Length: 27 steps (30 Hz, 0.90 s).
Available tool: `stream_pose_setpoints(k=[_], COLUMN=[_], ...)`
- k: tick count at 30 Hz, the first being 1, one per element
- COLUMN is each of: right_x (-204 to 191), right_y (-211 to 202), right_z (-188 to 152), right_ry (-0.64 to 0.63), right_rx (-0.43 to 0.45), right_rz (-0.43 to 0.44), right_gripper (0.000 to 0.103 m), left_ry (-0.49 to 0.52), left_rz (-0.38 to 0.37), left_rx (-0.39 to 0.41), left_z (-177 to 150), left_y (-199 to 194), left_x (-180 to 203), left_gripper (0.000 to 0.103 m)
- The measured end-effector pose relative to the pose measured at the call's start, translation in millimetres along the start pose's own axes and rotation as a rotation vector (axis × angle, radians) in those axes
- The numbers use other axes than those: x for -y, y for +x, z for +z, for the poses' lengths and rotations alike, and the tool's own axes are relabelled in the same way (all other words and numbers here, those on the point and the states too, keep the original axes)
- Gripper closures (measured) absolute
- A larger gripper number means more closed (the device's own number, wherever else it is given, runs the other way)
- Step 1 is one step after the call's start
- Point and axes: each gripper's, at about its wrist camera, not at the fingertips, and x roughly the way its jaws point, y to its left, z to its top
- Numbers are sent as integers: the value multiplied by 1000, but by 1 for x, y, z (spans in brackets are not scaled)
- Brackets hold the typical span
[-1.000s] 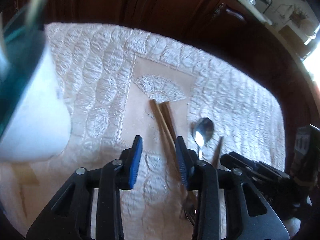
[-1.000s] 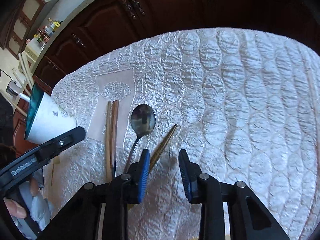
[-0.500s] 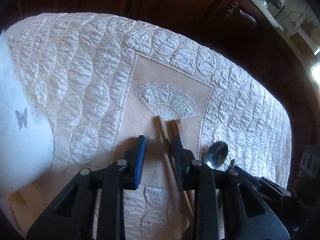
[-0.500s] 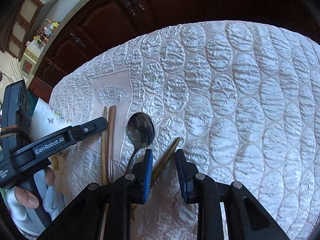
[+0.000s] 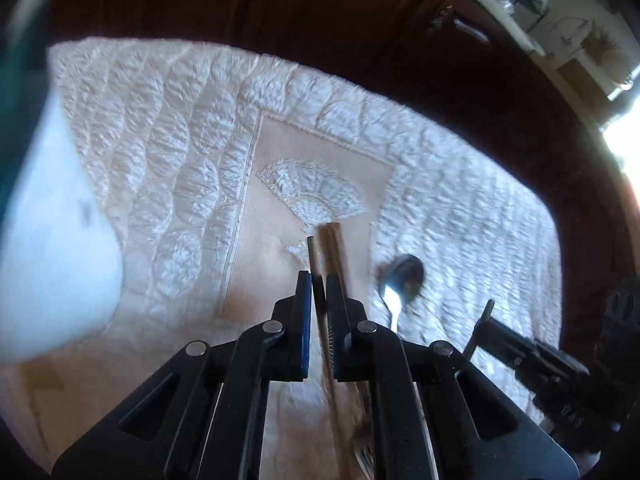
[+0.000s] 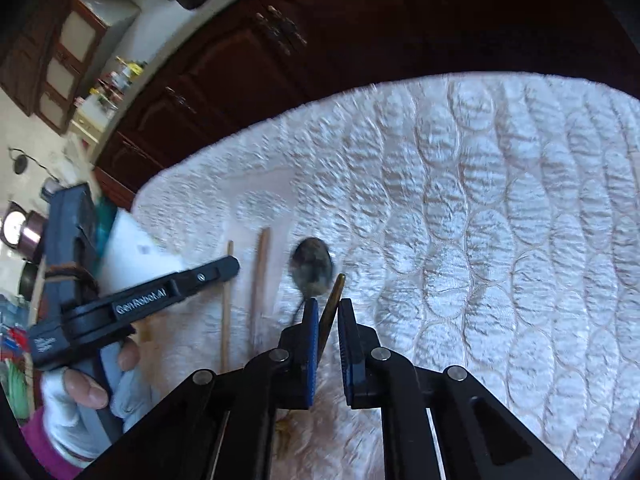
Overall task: Organize utensils
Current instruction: 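Lift both chopsticks and carry them over the teal-lined cup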
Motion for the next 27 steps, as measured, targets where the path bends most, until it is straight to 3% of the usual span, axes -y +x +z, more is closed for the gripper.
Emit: stream_pose_setpoints(k=[14, 27], right_x=[-51, -104], right_y=[-81, -114], right_z=[-13, -11], right_ry=[-136, -245], right_rx=[115, 181], right_rz=[3, 4], right_gripper=[97, 97], left_ry=[94, 115], left_rz=[-57, -62], left_rx=[166, 313], left_z=[-28, -43], left_y=[-121, -218], left_x=[1, -17], left_gripper=[98, 99])
